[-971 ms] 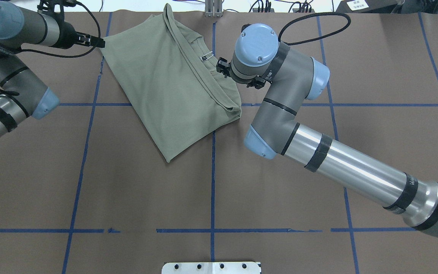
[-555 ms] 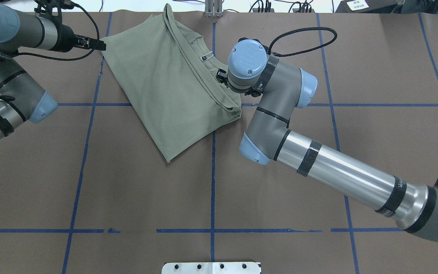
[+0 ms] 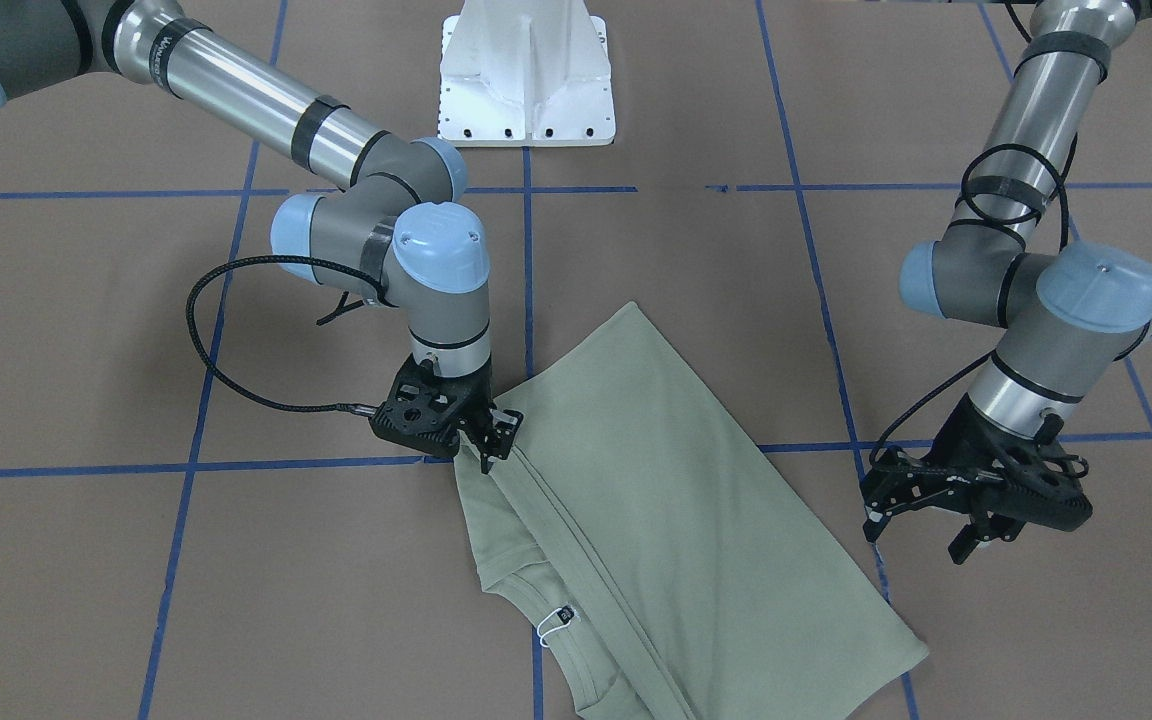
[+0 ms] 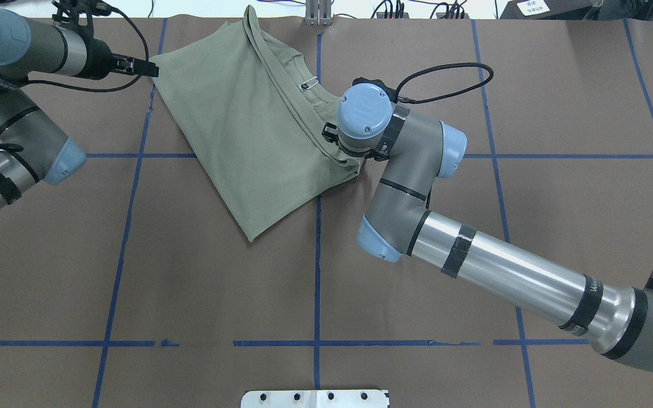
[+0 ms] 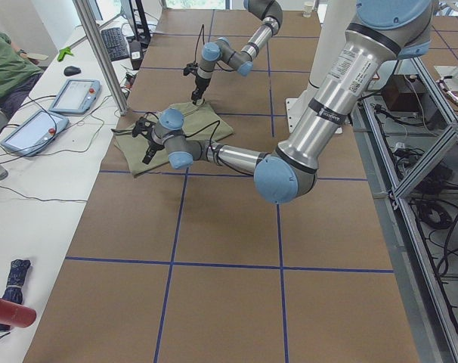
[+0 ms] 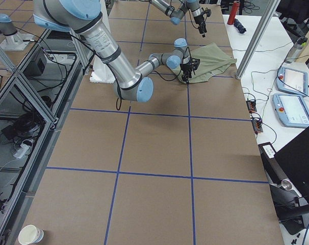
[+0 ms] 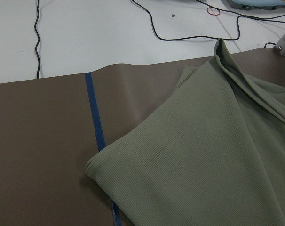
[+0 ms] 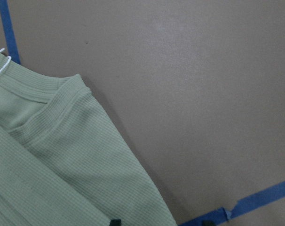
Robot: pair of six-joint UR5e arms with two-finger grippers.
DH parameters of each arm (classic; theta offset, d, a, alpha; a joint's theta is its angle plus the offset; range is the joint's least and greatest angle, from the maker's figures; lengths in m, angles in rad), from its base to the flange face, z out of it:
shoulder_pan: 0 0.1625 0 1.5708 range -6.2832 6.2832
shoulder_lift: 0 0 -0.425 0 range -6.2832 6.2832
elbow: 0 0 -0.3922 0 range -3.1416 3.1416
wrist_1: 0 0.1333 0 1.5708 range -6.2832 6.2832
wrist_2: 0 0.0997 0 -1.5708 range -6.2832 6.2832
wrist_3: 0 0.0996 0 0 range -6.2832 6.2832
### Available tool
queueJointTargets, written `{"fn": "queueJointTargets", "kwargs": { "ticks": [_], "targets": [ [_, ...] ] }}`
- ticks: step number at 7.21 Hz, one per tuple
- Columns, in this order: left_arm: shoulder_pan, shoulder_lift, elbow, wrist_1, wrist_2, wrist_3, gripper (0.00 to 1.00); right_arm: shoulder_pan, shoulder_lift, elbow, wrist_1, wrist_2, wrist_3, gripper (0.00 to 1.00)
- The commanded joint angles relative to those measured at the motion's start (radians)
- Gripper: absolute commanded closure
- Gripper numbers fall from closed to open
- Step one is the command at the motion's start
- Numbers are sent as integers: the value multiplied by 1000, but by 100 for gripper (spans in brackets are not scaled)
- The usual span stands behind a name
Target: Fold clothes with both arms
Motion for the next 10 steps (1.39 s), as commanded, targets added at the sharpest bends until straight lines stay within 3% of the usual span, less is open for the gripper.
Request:
{"fn": "queueJointTargets", "kwargs": {
  "ticks": [1, 4, 5, 7, 8, 9, 10],
  "targets": [
    [1, 0, 1, 0, 1, 0, 0, -2, -1, 0, 1, -3, 0, 53],
    [1, 0, 1, 1, 1, 0, 0, -2, -3, 0, 4, -4, 2, 92],
    [1, 0, 1, 1, 1, 0, 0, 0, 1, 0, 6, -4, 3, 100],
    [1, 0, -1, 1, -1, 0, 0, 1, -12, 64, -21, -3, 3, 100],
    [1, 0, -1, 1, -1, 0, 0, 1, -65, 186, -93, -3, 3, 100],
    [1, 0, -1, 1, -1, 0, 0, -43, -166, 366, -156, -21, 5, 100],
    [1, 0, -1, 1, -1, 0, 0, -130, -255, 538, -227, -92, 10, 100]
  ]
}}
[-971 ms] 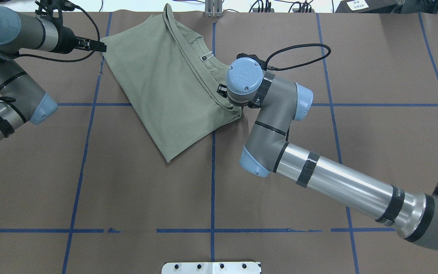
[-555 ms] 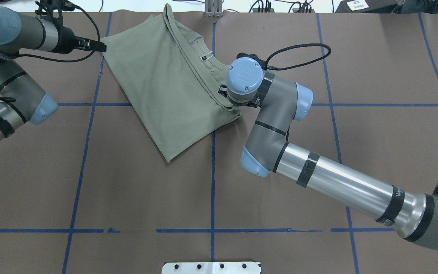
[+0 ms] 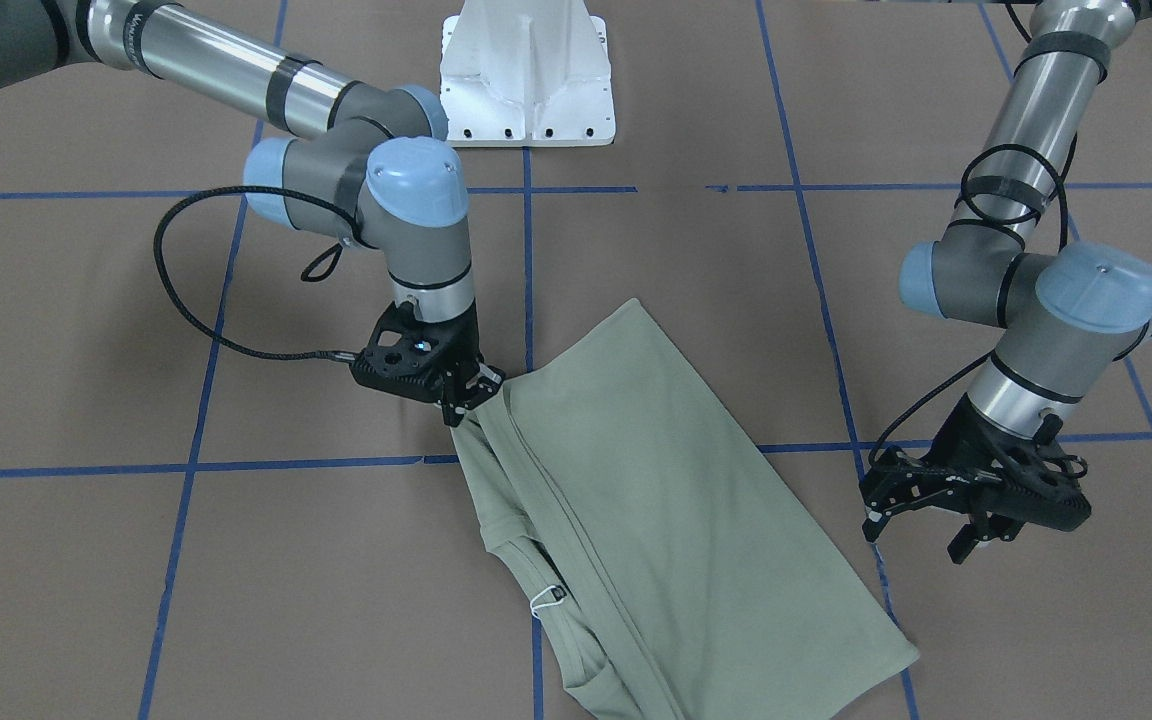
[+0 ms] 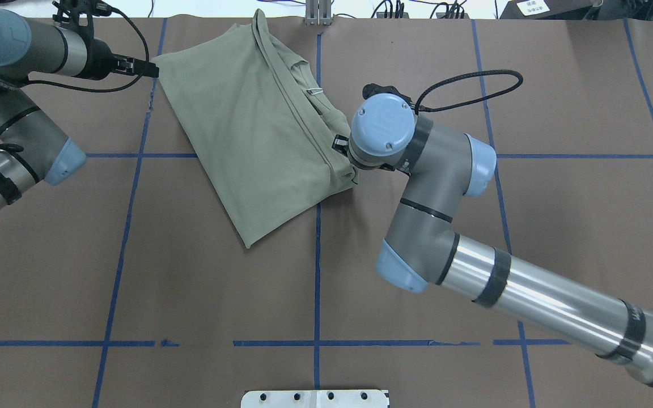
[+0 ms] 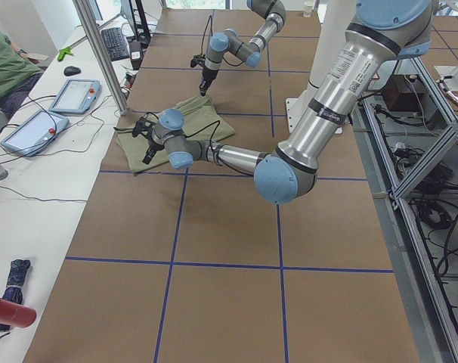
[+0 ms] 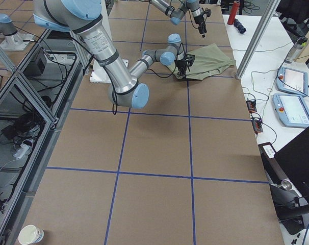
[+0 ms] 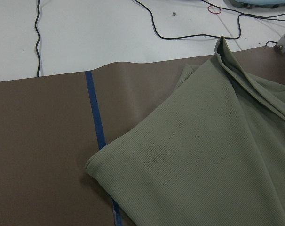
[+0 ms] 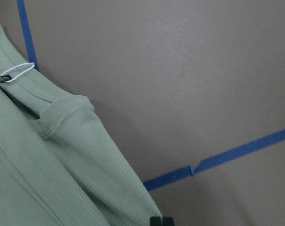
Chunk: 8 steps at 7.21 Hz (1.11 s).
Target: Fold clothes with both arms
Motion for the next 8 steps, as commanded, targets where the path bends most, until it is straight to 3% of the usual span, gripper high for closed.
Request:
{"fn": "queueJointTargets", "kwargs": {
  "ticks": [1, 2, 3, 6, 7, 8],
  "targets": [
    [0, -2, -2, 1, 0, 0, 0, -145, -171, 351, -152, -96, 77, 100],
    [0, -2, -2, 1, 0, 0, 0, -220, -202, 457, -241, -147, 126, 100],
    [0, -2, -2, 3, 0, 0, 0, -287, -222, 502, -295, -205, 174, 100],
    [2, -5, -6, 4, -2, 0, 0, -369, -272, 550, -297, -257, 216, 100],
    [0, -3, -12, 6, -27, 0, 0, -389, -280, 556, -298, -286, 211, 1],
    [2, -3, -12, 6, -29, -2, 0, -386, -271, 555, -300, -273, 190, 0]
  ]
}}
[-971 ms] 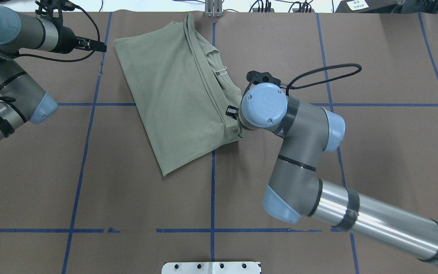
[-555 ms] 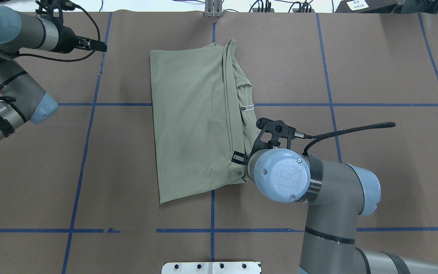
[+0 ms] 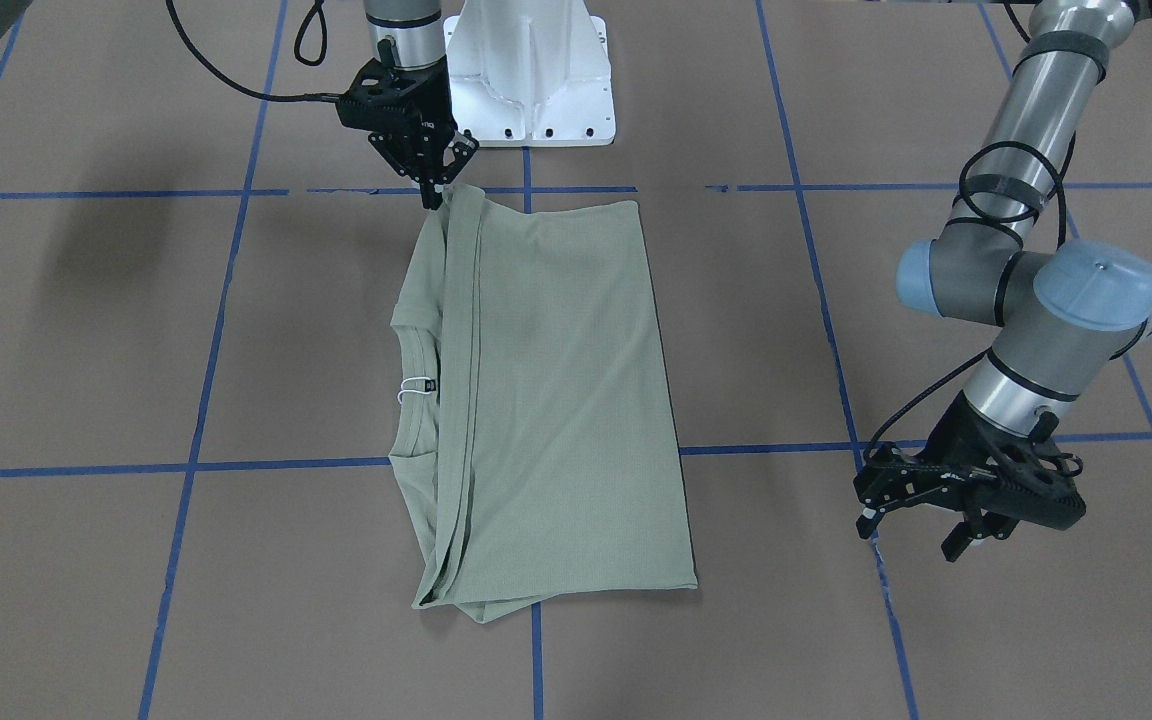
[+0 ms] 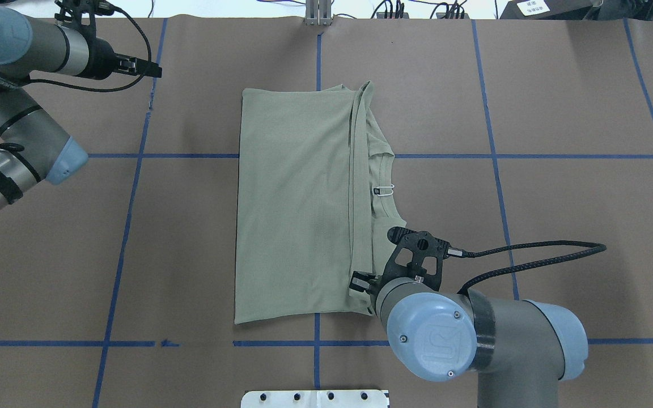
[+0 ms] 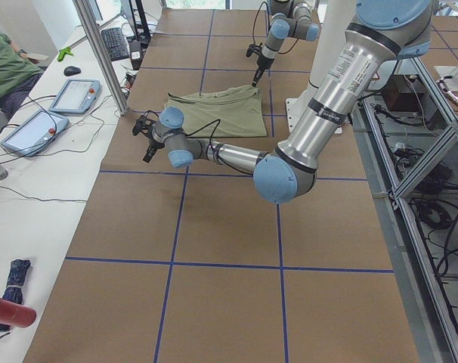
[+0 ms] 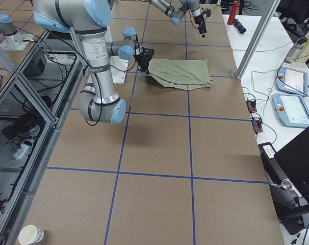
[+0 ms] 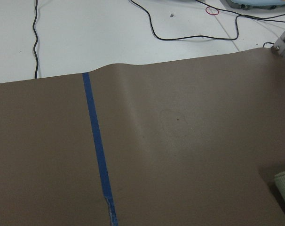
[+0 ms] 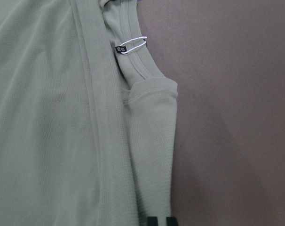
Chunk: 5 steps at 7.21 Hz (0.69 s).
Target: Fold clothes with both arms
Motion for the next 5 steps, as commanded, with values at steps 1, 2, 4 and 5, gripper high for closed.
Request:
{"fn": "queueJointTargets", "kwargs": {
  "ticks": [1, 2, 4, 5],
  "targets": [
    [1, 0, -7, 2, -12, -1, 0, -17, 19, -2, 1, 23, -122, 0],
    [1, 0, -12, 2, -12, -1, 0, -15, 45, -11, 0, 37, -228, 0],
    [1, 3, -13, 2, -12, -1, 0, -17, 75, -95, -13, 61, -390, 0],
    [1, 3, -13, 2, -12, -1, 0, -15, 86, -123, -28, 86, -447, 1]
  ]
}}
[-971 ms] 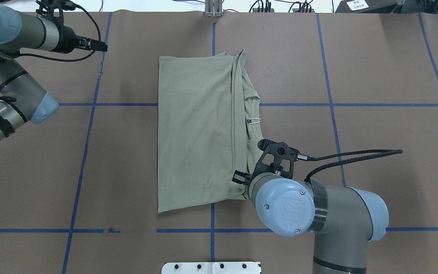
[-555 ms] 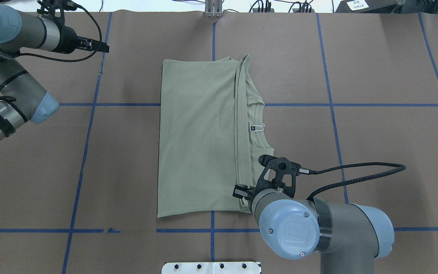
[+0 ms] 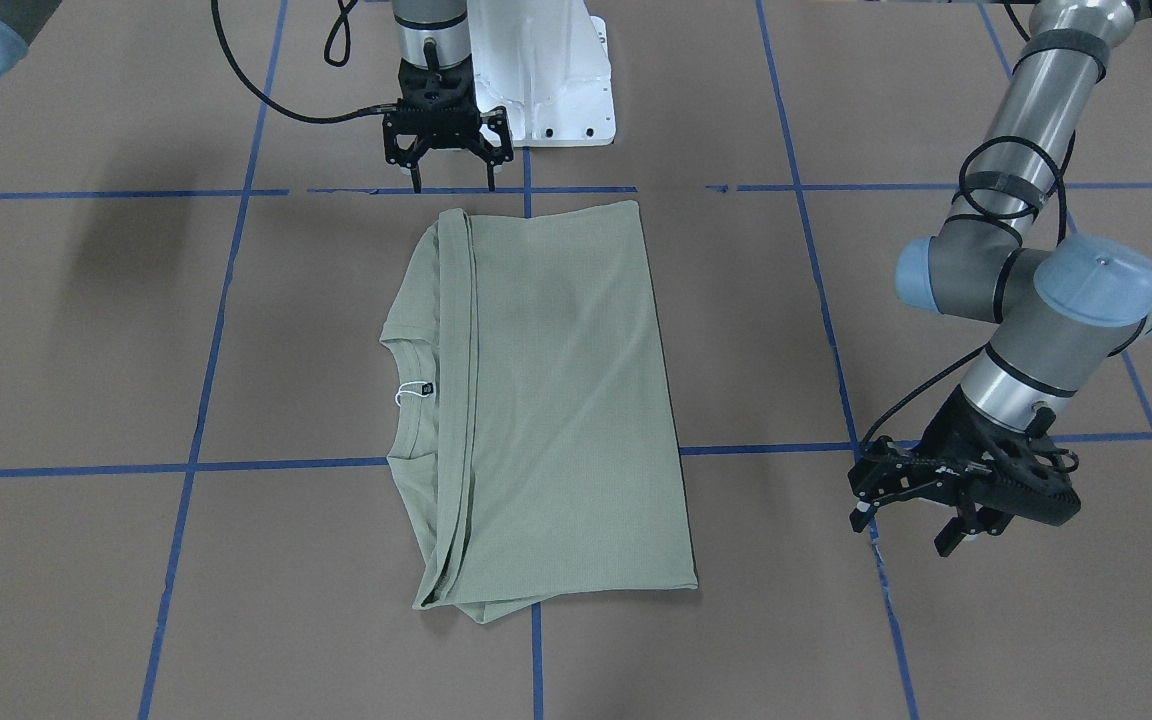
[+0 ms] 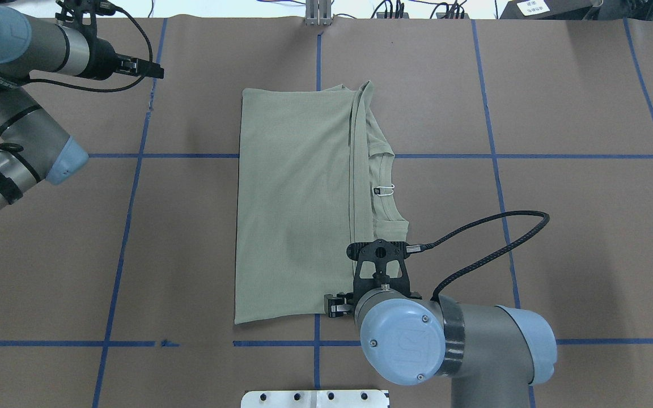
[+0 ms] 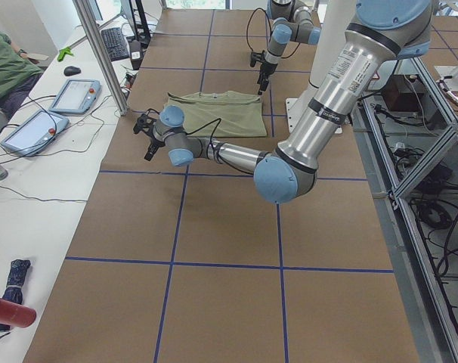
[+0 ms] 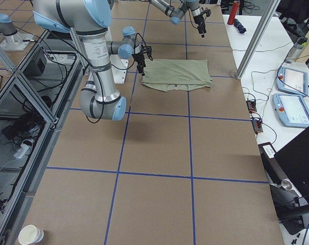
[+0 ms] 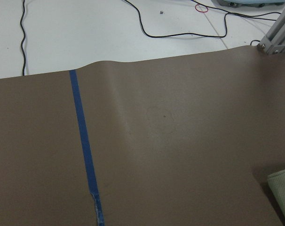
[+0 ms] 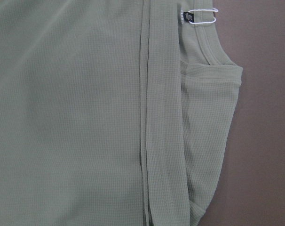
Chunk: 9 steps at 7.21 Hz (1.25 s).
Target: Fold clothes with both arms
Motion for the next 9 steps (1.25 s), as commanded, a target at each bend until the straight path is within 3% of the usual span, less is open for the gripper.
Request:
{"fn": "queueJointTargets", "kwargs": {
  "ticks": [1, 4, 7, 9],
  "targets": [
    [0, 1, -1, 0, 0, 0, 0, 4, 21, -47, -46, 29, -163, 23],
    [0, 1, -1, 0, 0, -2, 0, 4, 21, -67, -76, 29, -266, 40],
    [2, 1, -1, -2, 0, -2, 0, 4, 24, -84, -65, 29, -291, 43],
    [2, 1, -1, 0, 0, -2, 0, 4, 103, -165, -62, 31, -289, 43]
  ]
}}
